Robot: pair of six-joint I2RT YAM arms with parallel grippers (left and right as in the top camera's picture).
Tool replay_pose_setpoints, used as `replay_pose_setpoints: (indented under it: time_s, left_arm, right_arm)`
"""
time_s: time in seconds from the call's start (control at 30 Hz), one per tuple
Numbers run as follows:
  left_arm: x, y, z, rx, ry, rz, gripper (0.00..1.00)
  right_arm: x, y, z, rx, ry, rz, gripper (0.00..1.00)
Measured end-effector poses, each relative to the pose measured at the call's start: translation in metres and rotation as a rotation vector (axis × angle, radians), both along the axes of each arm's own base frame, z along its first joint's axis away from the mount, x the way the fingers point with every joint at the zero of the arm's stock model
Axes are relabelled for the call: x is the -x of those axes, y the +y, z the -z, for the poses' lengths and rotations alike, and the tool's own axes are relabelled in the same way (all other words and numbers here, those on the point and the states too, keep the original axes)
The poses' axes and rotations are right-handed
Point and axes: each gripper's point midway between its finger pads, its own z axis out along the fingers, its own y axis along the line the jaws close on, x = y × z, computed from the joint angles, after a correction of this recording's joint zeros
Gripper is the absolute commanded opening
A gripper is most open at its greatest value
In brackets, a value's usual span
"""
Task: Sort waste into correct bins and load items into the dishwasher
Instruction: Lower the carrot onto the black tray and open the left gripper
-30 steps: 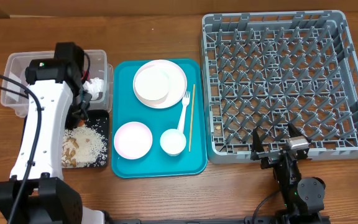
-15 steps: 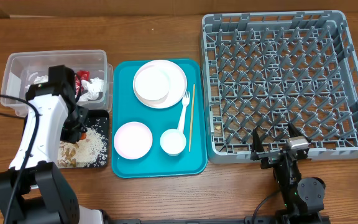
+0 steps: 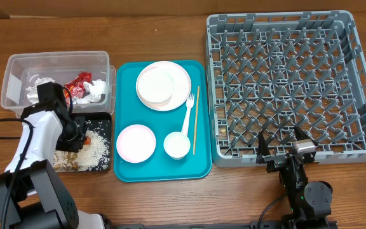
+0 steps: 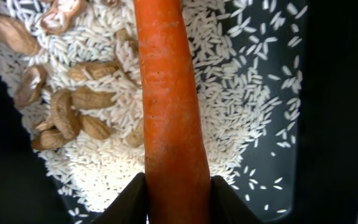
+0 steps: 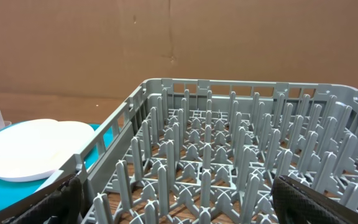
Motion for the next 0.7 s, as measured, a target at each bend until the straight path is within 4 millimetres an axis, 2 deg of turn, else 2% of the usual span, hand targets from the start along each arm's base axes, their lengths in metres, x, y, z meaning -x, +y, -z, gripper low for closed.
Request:
replay_pose_setpoints:
  time_s: [0.03,0.07,0.33,0.4,0.43,0.7]
  left_arm:
    - [-0.0020,-0.0004,-0.0001,0.003,-0.009,0.001,0.20]
    - [-0.0024,-0.0009,-0.0001,0.006,-0.010,0.001,0.27]
    - [-0.0021,-0.0018,0.0000,0.011,-0.010,0.003,0.40]
    - [-0.0021,-0.0018,-0.0001,0.011,-0.010,0.003,0.56]
    - [-0.0021,-0.0018,-0.0001,0.011,-0.010,0.003,0.59]
    - [-0.0024,-0.0025,0.0000,0.014,-0.011,0.013,0.59]
  right_arm:
    - [0.0000,-0.0001,-0.0001,0.000,0.000,0.000,1.00]
    - [0.0000,0.0000,-0.0001,0.000,0.000,0.000,1.00]
    - [0.0000,0.0000,0.0000,0.000,0.000,0.000,1.00]
    - [0.0000,-0.0001,0.0001,0.000,0.000,0.001,1.00]
    - [0.0000,-0.0001,-0.0001,0.000,0.000,0.000,1.00]
    - [0.0000,0.0001,0.0000,0.000,0.000,0.000,1.00]
